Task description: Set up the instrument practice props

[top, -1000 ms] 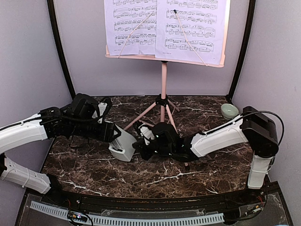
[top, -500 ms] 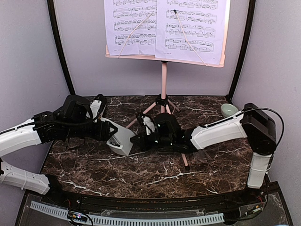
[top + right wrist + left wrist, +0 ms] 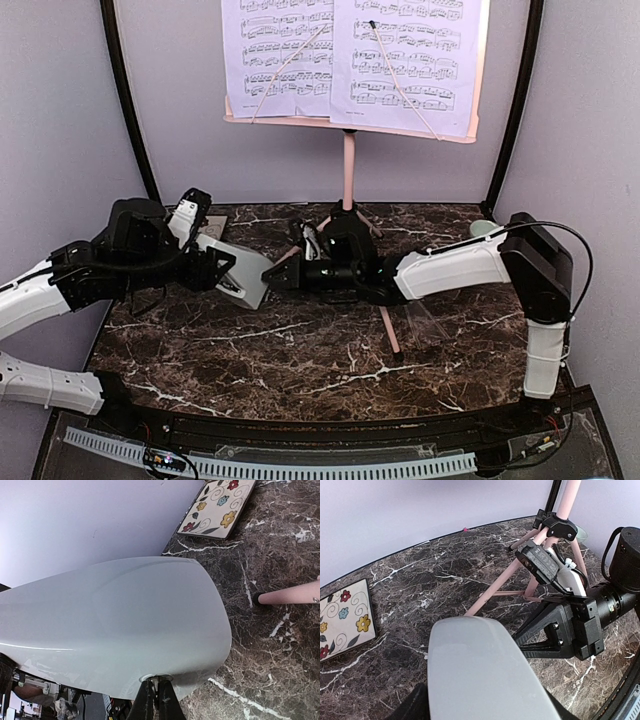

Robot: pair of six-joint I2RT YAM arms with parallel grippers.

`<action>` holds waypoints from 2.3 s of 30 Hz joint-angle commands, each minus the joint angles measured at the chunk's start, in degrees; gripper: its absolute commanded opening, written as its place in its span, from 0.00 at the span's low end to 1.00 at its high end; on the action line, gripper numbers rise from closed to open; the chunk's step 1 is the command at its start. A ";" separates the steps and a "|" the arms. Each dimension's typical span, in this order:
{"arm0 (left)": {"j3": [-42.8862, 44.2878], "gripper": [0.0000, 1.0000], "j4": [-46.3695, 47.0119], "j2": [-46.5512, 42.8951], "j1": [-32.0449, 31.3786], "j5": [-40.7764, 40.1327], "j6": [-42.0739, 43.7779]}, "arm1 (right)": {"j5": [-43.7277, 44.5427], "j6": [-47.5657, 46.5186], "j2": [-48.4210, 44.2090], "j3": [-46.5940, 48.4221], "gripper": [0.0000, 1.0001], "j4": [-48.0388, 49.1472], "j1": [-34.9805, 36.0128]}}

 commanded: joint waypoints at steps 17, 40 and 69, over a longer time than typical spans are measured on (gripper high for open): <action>12.87 0.06 1.49 24.19 -1.65 12.71 -0.69 | 9.24 -20.32 -17.61 -15.56 0.64 -10.16 1.25; 11.73 0.99 2.09 20.70 -0.83 9.62 -3.02 | 14.24 -24.97 -21.62 -13.30 0.71 -18.35 1.23; -6.15 0.89 17.42 15.10 0.62 4.84 -4.68 | 14.28 -21.02 -15.30 1.56 0.53 -22.02 1.49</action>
